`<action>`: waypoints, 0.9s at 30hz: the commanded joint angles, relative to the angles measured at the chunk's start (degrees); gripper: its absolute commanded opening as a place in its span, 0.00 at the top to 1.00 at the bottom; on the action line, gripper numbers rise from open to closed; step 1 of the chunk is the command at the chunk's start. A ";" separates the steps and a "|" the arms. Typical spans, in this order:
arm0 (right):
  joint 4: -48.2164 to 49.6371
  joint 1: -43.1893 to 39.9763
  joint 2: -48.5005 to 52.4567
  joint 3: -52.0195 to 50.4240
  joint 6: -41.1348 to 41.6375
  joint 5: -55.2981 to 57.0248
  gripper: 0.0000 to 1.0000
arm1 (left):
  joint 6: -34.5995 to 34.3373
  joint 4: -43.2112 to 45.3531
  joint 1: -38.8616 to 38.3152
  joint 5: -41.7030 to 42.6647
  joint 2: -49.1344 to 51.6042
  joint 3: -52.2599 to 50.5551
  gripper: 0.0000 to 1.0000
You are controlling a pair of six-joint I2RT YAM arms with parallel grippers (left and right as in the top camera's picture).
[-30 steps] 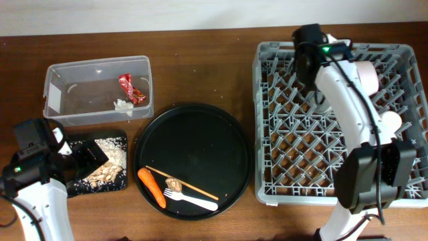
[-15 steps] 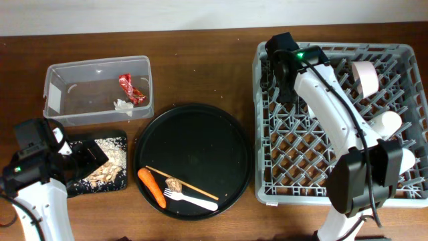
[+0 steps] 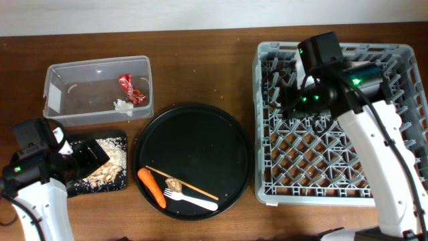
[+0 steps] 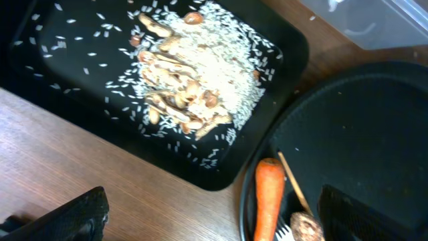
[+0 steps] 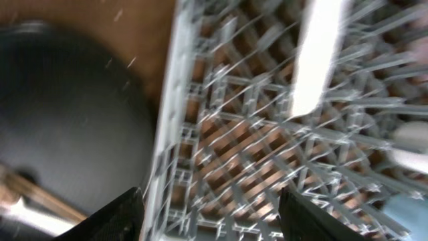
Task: Sort waste into correct bins and load items into the dishwasher rack
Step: 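Withdraw the right gripper from the rack, then reach the left gripper to the round tray and grasp the carrot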
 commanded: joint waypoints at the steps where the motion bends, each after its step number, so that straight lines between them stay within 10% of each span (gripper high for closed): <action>1: -1.68 -0.07 0.63 -0.37 -3.69 -6.36 0.32 | -0.31 -1.09 -1.95 3.28 0.26 0.20 0.01; 27: -2.75 -0.07 0.68 -0.37 -3.74 -6.38 0.30 | -8.48 19.06 -29.44 6.54 10.03 -20.37 0.07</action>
